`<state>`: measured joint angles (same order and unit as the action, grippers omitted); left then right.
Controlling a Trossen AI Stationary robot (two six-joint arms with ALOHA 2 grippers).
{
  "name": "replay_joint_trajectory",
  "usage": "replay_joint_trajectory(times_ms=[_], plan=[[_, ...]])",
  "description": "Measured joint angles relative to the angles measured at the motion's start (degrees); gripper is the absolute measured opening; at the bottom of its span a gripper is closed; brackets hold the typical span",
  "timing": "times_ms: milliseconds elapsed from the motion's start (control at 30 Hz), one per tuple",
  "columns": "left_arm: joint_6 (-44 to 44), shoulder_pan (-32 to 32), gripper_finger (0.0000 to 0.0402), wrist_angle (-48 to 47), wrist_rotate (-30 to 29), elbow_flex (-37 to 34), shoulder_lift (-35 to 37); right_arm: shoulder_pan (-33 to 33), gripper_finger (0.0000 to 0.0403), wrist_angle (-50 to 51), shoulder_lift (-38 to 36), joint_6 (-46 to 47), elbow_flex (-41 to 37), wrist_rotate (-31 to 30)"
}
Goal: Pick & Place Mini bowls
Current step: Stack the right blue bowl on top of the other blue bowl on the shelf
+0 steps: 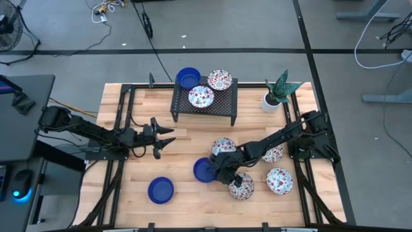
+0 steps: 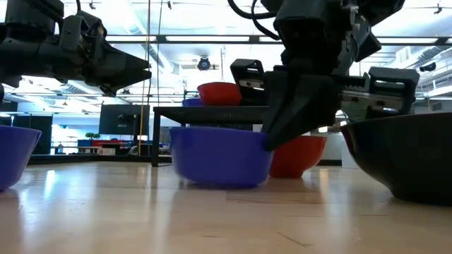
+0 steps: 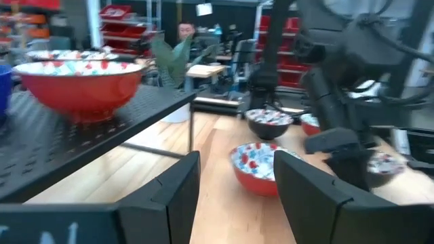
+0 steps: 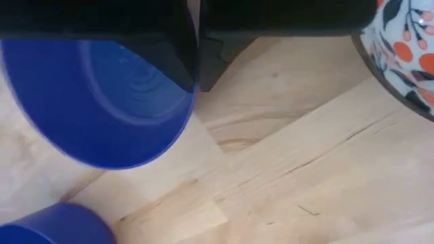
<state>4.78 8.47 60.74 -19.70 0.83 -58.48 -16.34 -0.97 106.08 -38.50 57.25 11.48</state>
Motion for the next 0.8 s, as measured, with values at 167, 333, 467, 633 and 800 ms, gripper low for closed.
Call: replay_joint_trajectory(times_ms=[167, 333, 467, 633, 800], plan=[[-2.5, 0.9, 0.0193, -1.8, 8.1, 4.2, -0.2, 0.0, 0.0009, -0.1, -4.6, 0.5, 0.0, -1.6], [-6.8, 4.1, 0.0193, -11.4, 12.5, 13.9, -5.8, 0.7, 0.0005, 1.3, -12.4, 2.5, 0.0, -1.5], [-11.3, 5.8, 0.0193, -18.9, 12.6, 22.5, -12.7, 2.5, 0.0005, 4.7, -17.7, 8.4, 0.0, -1.4], [-21.8, 6.7, 0.0193, -36.3, 12.0, 34.4, -17.7, 4.8, 0.0005, 8.5, -19.4, 13.7, 0.0, 4.0], [-26.4, 6.4, 0.0211, -50.8, 11.1, 45.1, -22.3, 6.1, 0.0005, 10.6, -18.9, 15.4, 0.0, 7.0]])
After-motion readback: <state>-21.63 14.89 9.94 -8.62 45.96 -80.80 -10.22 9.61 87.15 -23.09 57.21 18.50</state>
